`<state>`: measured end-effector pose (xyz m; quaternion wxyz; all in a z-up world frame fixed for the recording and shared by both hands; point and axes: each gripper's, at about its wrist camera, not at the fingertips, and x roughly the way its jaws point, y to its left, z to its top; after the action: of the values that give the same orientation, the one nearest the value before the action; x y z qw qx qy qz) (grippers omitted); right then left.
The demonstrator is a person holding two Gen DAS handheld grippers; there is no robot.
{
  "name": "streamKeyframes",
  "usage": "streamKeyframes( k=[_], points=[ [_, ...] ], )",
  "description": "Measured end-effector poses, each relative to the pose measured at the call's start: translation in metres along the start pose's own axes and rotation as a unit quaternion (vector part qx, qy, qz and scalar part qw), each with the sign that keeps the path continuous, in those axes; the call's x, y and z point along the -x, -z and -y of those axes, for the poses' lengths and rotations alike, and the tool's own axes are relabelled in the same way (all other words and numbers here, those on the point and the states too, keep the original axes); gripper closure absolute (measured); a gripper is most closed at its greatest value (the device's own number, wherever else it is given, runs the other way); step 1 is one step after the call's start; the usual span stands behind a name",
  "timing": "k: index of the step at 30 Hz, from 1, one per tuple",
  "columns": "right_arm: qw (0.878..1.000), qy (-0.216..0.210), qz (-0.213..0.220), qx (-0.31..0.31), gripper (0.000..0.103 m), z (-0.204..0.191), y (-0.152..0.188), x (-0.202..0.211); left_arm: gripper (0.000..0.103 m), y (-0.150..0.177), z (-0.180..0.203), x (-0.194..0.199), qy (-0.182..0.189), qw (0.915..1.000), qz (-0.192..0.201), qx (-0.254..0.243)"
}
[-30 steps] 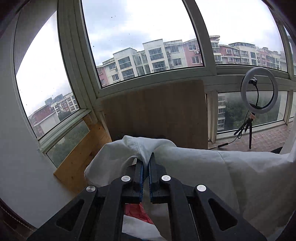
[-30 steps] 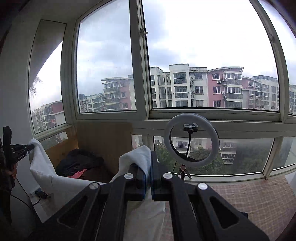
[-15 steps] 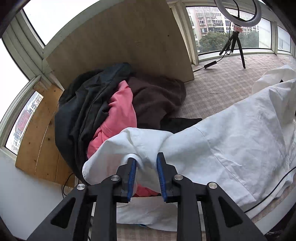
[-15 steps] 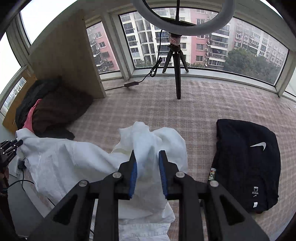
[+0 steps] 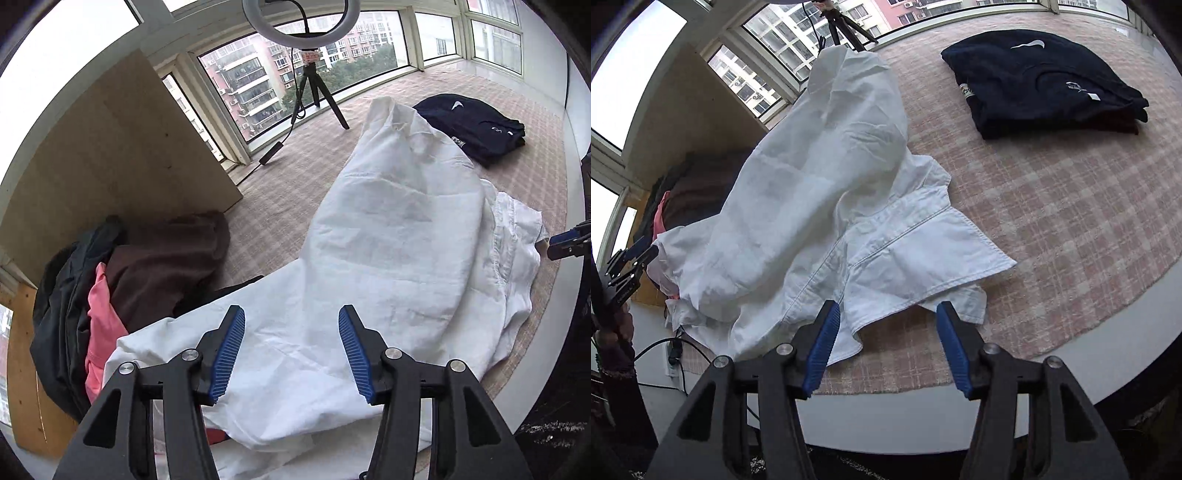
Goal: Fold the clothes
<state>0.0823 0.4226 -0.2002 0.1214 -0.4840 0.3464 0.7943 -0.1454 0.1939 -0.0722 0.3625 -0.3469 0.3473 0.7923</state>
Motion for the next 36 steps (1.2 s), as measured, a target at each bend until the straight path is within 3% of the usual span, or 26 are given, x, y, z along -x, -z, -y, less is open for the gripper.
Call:
streamKeyframes(
  k=[3, 7, 9, 11, 15, 18, 21, 24, 29, 35, 36],
  points=[
    [1.0, -0.003, -0.018, 0.009, 0.049, -0.021, 0.011, -0.03, 0.052, -0.006, 0.009, -0.005, 0.02, 0.9998, 0.0, 0.001],
    [1.0, -0.026, -0.008, 0.004, 0.052, -0.035, 0.007, -0.046, 0.052, -0.005, 0.0, -0.006, 0.015, 0.9999, 0.005, 0.007],
    [0.999, -0.027, -0.01, 0.024, 0.102, -0.045, 0.005, -0.047, 0.052, -0.001, -0.009, -0.008, 0.003, 1.0, -0.001, 0.008],
    [0.998, -0.007, 0.017, 0.061, 0.101, -0.058, -0.001, -0.031, 0.052, 0.004, -0.021, -0.009, -0.01, 0.9998, -0.007, 0.013],
    [0.987, 0.001, 0.13, 0.099, 0.102, -0.073, -0.035, 0.068, 0.052, 0.01, -0.047, -0.003, -0.018, 0.9994, -0.004, 0.03],
    [0.96, 0.048, 0.239, 0.134, 0.102, -0.087, -0.058, 0.172, 0.052, 0.01, -0.057, 0.002, -0.014, 0.9994, 0.001, 0.033],
    [0.938, 0.1, 0.303, 0.133, 0.102, -0.084, -0.069, 0.234, 0.051, 0.008, -0.053, 0.01, -0.003, 0.9996, 0.013, 0.024],
    [0.91, 0.151, 0.363, 0.13, 0.102, -0.08, -0.08, 0.296, 0.042, 0.001, -0.037, 0.013, 0.021, 0.9994, 0.028, 0.0],
    [0.907, 0.191, 0.342, 0.156, 0.102, -0.084, -0.123, 0.278, 0.042, -0.013, -0.02, 0.011, 0.037, 0.9982, 0.047, -0.005],
    [0.912, 0.101, 0.325, 0.23, 0.102, -0.182, -0.196, 0.246, 0.042, -0.011, -0.03, 0.013, 0.043, 0.9968, 0.051, 0.044],
    [0.906, 0.088, 0.328, 0.254, 0.102, -0.212, -0.205, 0.249, 0.042, -0.007, -0.035, 0.015, 0.038, 0.9965, 0.051, 0.054]
  ],
)
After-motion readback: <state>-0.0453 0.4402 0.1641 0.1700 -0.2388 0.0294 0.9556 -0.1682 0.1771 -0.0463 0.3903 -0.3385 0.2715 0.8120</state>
